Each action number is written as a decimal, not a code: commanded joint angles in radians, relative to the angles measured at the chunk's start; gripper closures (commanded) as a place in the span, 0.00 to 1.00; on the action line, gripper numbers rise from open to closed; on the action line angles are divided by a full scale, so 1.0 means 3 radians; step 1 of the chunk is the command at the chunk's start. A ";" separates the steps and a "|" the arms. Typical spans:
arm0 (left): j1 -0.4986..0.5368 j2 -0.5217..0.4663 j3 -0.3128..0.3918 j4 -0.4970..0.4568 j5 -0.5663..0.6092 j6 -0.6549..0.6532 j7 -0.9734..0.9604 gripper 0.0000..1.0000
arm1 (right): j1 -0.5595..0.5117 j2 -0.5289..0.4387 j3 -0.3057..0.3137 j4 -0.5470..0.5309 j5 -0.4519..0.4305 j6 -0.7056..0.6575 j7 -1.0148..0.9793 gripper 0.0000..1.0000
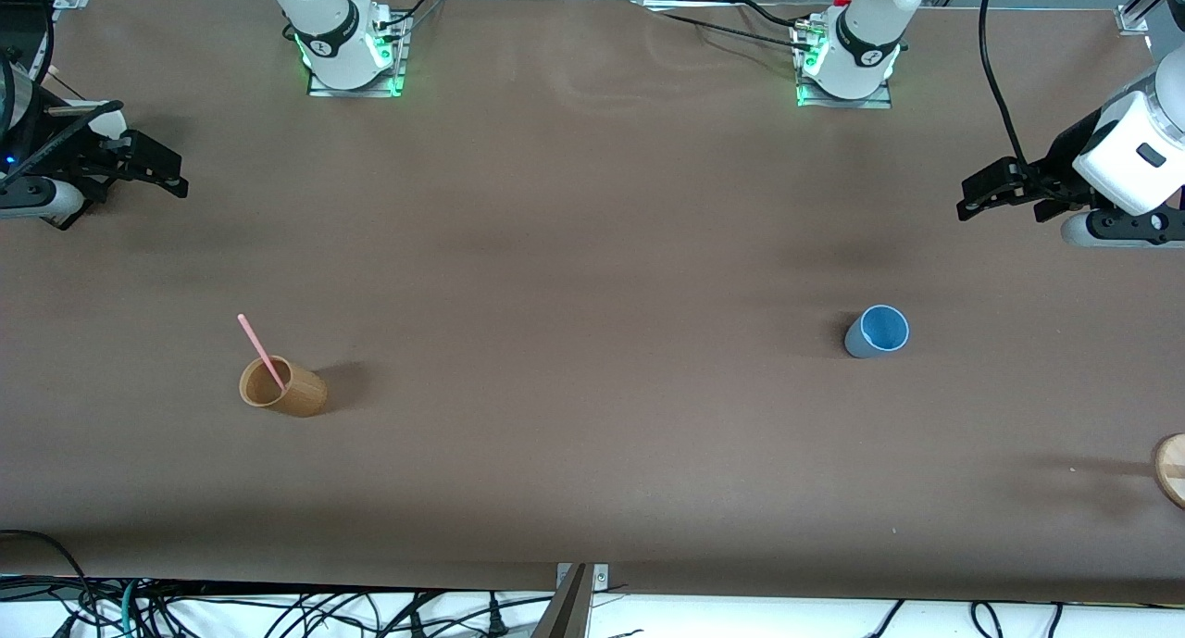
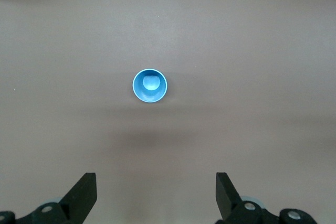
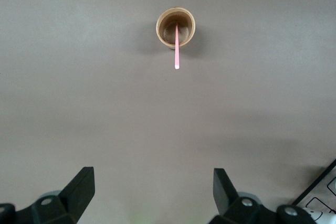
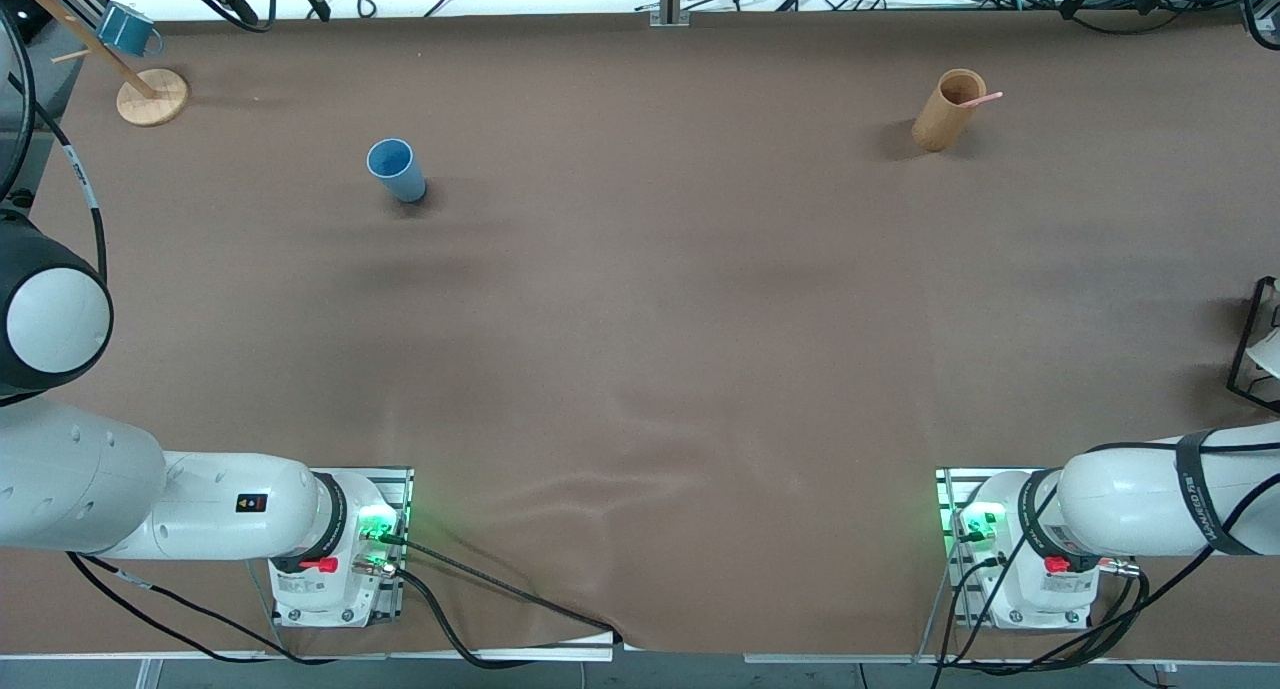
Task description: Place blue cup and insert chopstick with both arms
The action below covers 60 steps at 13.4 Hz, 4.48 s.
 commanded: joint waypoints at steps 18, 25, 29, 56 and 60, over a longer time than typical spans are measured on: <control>-0.0005 0.0561 -0.0021 0.0080 0.0201 0.0330 0.0070 0.00 | -0.0026 0.0649 0.0015 0.0322 -0.0037 0.0181 -0.0126 0.00; 0.0005 0.1094 -0.0037 -0.0154 0.0472 0.0978 0.0080 0.00 | -0.0072 0.1130 0.0015 0.0282 -0.0103 0.0647 -0.0151 0.00; 0.0097 0.1104 -0.0021 -0.0522 0.0446 0.1424 0.0233 0.00 | -0.0077 0.1396 0.0015 0.0256 -0.0088 0.0897 -0.0147 0.00; 0.0189 0.1063 0.0004 -0.1668 0.0359 0.2979 0.0377 0.38 | -0.0092 0.1816 0.0015 0.0174 -0.0098 0.1092 -0.0095 0.69; 0.0179 0.1058 -0.0001 -0.1572 0.0344 0.2801 0.0295 1.00 | -0.0087 0.1806 0.0015 0.0184 -0.0088 0.1066 -0.0095 0.92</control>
